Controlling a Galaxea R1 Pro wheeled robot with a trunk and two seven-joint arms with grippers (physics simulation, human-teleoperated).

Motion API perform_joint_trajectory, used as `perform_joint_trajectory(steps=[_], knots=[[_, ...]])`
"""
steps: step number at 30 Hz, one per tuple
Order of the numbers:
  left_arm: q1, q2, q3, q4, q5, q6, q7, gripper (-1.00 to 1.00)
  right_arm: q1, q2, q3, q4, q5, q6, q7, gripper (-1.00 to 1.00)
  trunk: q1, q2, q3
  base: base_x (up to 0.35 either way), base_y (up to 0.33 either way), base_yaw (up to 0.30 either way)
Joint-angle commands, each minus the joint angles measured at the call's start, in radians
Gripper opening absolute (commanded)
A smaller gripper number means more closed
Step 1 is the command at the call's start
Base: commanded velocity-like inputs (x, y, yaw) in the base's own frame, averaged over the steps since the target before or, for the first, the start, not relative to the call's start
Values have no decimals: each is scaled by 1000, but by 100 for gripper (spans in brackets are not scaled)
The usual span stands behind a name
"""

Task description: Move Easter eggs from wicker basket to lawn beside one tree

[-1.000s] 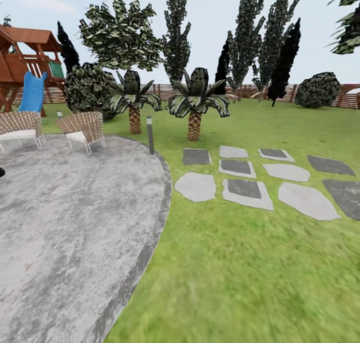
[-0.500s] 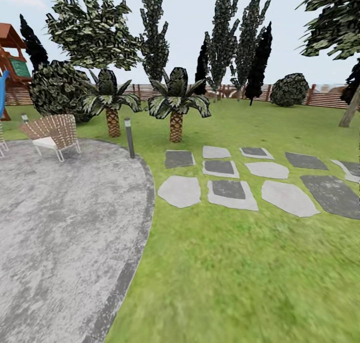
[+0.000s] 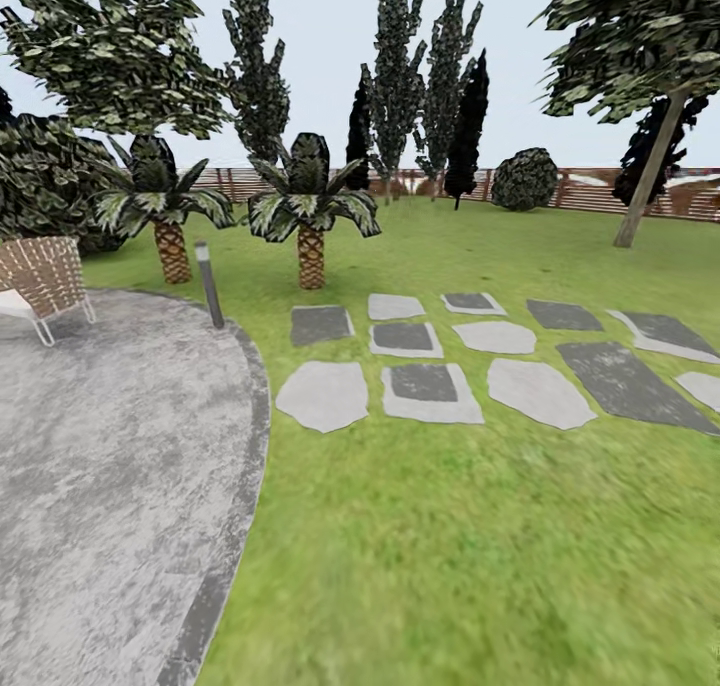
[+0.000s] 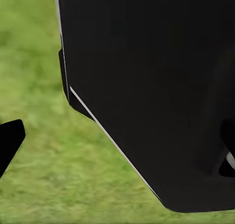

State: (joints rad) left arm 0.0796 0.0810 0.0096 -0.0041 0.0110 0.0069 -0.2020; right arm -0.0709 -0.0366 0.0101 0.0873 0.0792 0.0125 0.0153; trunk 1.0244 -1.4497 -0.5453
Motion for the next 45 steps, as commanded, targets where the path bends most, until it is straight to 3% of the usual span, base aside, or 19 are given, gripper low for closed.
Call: perform_joint_trajectory(steps=[1,16,28,45], knots=[[0,0,1,-1,1,1,-4,100,-1,0,1,2,8,1,2,100,1,0,-1,336,0,-227],[0,0,1,-1,1,2,-4,100,-1,0,1,2,8,1,1,100,1,0,-1,336,0,-51],[0,0,1,-1,2,1,-4,100,-1,0,1,2,8,1,2,100,1,0,-1,336,0,-264],[0,0,1,-1,3,0,-4,100,-1,0,1,2,8,1,1,100,1,0,-1,336,0,-43]])
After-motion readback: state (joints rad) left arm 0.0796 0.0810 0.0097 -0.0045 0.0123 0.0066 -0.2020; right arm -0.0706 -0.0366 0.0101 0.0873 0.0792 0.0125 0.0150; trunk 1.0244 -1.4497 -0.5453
